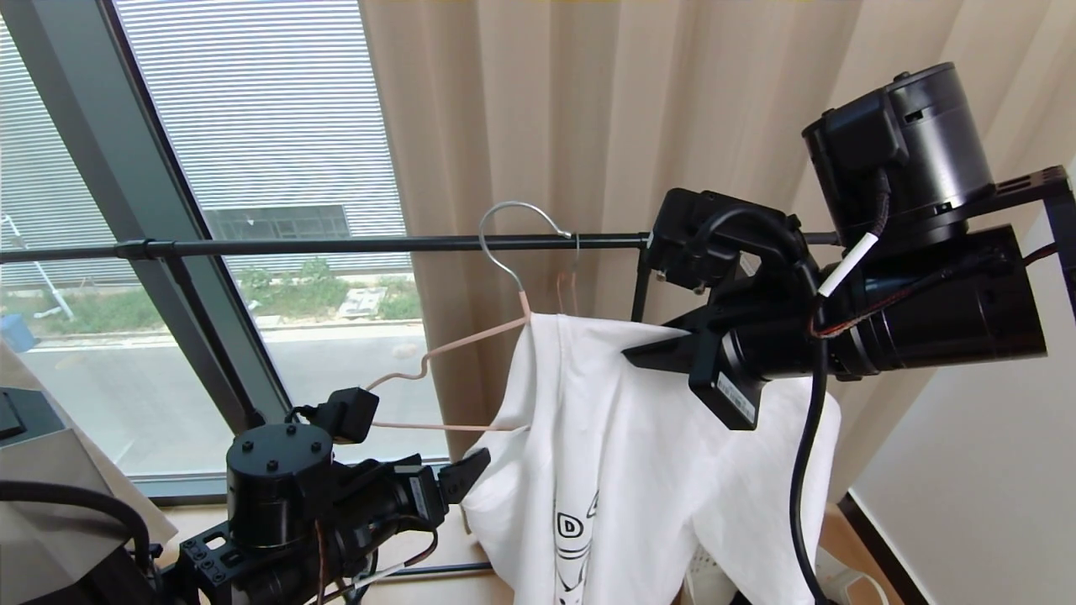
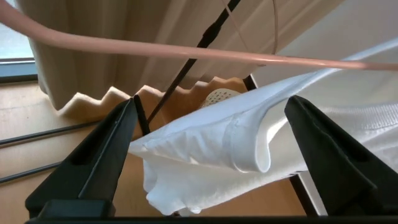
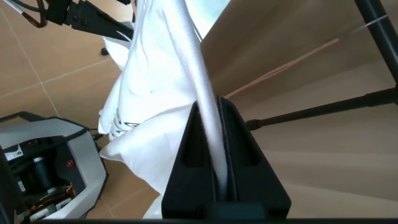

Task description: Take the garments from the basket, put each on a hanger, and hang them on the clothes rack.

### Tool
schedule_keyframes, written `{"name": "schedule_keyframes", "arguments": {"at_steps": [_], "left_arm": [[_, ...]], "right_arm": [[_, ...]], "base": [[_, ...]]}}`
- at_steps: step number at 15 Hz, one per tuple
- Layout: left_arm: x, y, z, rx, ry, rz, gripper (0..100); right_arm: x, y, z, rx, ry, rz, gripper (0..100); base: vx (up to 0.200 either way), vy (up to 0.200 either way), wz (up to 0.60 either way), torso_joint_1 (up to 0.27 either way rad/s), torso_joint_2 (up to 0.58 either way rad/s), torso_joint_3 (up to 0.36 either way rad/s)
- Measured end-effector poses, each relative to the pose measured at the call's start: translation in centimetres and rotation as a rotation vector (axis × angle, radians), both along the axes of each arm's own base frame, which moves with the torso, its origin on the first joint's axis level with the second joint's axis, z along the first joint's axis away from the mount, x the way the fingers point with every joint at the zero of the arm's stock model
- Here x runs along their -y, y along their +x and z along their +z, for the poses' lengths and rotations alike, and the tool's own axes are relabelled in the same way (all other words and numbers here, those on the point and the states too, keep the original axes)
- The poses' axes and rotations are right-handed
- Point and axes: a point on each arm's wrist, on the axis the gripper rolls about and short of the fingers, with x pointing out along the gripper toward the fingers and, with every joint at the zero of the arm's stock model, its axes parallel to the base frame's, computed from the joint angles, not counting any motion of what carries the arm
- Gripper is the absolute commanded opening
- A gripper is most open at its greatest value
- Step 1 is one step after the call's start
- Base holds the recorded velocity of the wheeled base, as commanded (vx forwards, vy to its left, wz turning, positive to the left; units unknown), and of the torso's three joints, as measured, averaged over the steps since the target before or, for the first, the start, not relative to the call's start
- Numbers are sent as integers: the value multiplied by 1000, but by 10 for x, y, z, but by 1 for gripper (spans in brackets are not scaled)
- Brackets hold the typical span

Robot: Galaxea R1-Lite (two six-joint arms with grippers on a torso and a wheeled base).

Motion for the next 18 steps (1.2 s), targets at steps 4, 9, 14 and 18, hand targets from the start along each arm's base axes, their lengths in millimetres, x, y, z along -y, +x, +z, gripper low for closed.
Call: {"name": "schedule_keyframes", "arguments": {"at_steps": [4,9,14,18], "left_arm": [[0,-3,-4,-13,12,-8,0],[-5,-12,0,65,-13,-17,0],[-12,-15,-1,83,38,-16,0],[-17,-12,0,110,79,-9,0]], "right_arm": [[2,-2,2,-10,19,-15,0],[5,-4,-2,-18,33,-28,0],[14,0,-22,-38,108,-101,0],[26,-4,-40,-32,146,-126,0]], "base": [[0,0,0,0,0,0],[0,0,0,0,0,0],[0,0,0,0,0,0],[0,0,0,0,0,0]]}}
